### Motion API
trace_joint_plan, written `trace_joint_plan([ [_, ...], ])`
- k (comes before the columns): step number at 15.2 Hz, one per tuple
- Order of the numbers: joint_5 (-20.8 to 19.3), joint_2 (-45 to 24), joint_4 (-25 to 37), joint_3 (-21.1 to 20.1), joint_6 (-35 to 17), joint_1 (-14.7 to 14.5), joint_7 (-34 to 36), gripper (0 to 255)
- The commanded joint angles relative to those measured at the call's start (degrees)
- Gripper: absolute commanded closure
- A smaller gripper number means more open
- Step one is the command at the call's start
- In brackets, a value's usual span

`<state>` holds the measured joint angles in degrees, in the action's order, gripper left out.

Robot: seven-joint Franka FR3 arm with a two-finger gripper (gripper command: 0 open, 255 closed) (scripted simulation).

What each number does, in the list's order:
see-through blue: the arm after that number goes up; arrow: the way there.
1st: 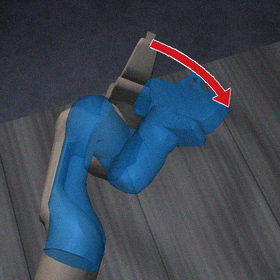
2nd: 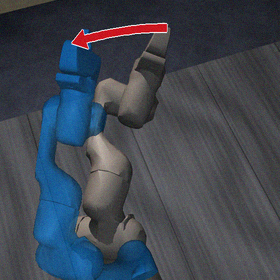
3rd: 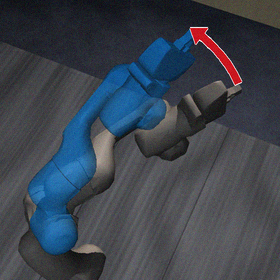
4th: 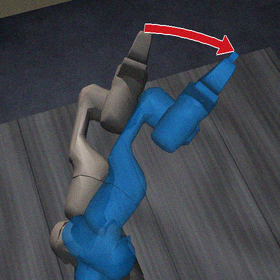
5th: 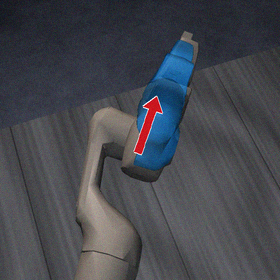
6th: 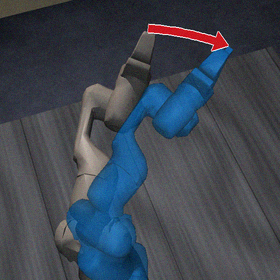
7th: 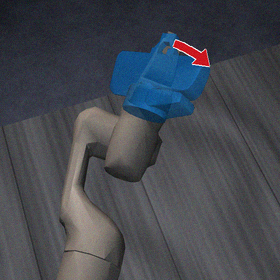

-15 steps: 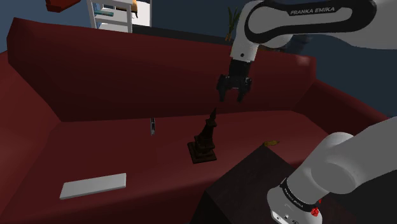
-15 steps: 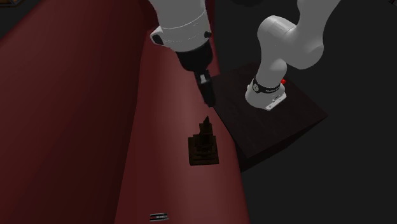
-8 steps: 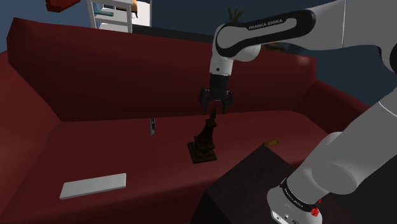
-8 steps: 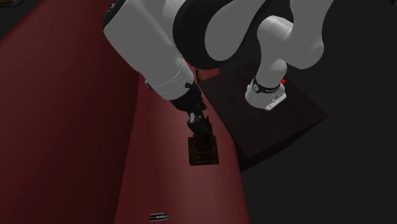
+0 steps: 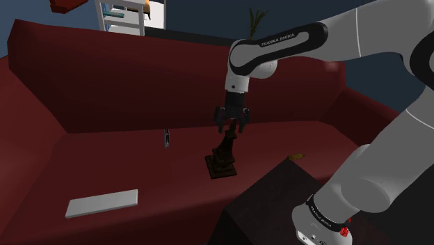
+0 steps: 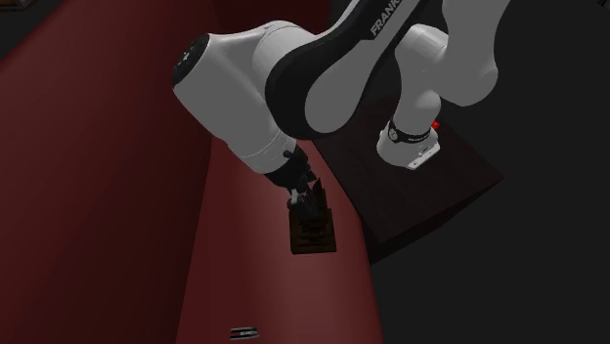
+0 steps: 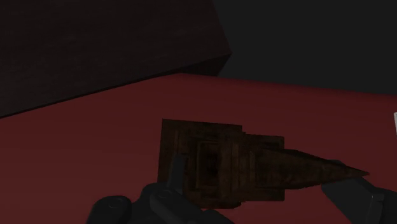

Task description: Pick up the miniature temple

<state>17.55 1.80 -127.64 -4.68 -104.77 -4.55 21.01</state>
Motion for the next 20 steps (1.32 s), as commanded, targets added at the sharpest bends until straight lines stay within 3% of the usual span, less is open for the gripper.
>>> trace_joint_plan([
  [1, 0.0, -0.1, -0.3, 0.0, -0.5, 0.0, -0.1, 0],
  [2, 0.0, -0.1, -0.3, 0.0, -0.4, 0.0, -0.1, 255],
  [11, 0.0, -0.1, -0.3, 0.0, -0.5, 0.0, -0.1, 255],
  [20, -0.3, 2.9, 3.4, 0.2, 6.2, 0.2, 1.5, 255],
])
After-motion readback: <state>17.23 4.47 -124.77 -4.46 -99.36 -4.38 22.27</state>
